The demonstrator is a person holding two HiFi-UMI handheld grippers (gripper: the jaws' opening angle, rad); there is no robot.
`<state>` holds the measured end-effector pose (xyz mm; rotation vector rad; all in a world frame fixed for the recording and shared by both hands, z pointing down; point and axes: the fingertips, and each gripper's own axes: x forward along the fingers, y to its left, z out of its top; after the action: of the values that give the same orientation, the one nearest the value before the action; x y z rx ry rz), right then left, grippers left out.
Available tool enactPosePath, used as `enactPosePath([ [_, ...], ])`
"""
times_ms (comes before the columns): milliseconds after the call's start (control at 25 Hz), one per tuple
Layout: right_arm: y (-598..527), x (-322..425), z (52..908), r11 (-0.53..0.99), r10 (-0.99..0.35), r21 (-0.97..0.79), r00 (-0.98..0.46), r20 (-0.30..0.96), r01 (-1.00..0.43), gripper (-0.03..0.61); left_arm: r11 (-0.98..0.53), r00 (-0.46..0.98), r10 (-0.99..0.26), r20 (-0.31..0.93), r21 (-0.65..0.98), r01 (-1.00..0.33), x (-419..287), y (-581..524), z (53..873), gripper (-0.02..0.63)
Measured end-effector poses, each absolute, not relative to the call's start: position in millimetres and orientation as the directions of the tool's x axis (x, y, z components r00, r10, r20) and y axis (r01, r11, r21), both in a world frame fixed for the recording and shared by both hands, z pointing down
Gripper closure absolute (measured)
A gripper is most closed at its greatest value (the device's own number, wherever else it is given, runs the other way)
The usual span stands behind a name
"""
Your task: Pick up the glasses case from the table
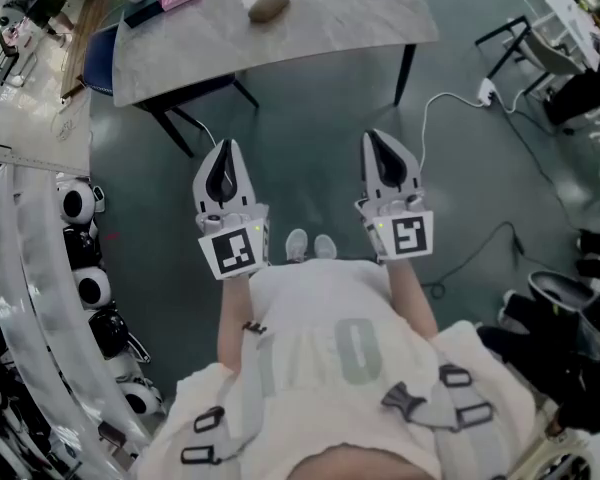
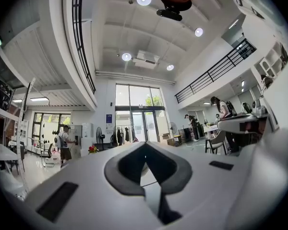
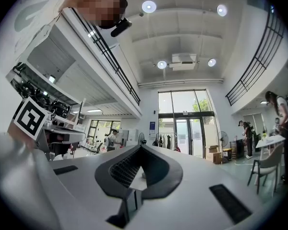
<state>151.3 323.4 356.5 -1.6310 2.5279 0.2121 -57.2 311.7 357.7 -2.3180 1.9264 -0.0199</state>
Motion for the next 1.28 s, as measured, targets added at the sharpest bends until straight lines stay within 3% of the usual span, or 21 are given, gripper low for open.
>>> enactPosePath([
  [920,311,173,364,0.487,-0.854,0.065,-0.491,-0.175,-0.871,0.577,-0.116,0.121,-0.989,-0.082,-0.071,-0.991,-29,303,367,0.611],
  [1280,254,168,374,0.467,-0.863,0.042,-0.465,-0.196,-0.883,0.577,-0.125,0.141,-0.984,-0.105,-0.146,-0.981,-45,237,369,0.611],
])
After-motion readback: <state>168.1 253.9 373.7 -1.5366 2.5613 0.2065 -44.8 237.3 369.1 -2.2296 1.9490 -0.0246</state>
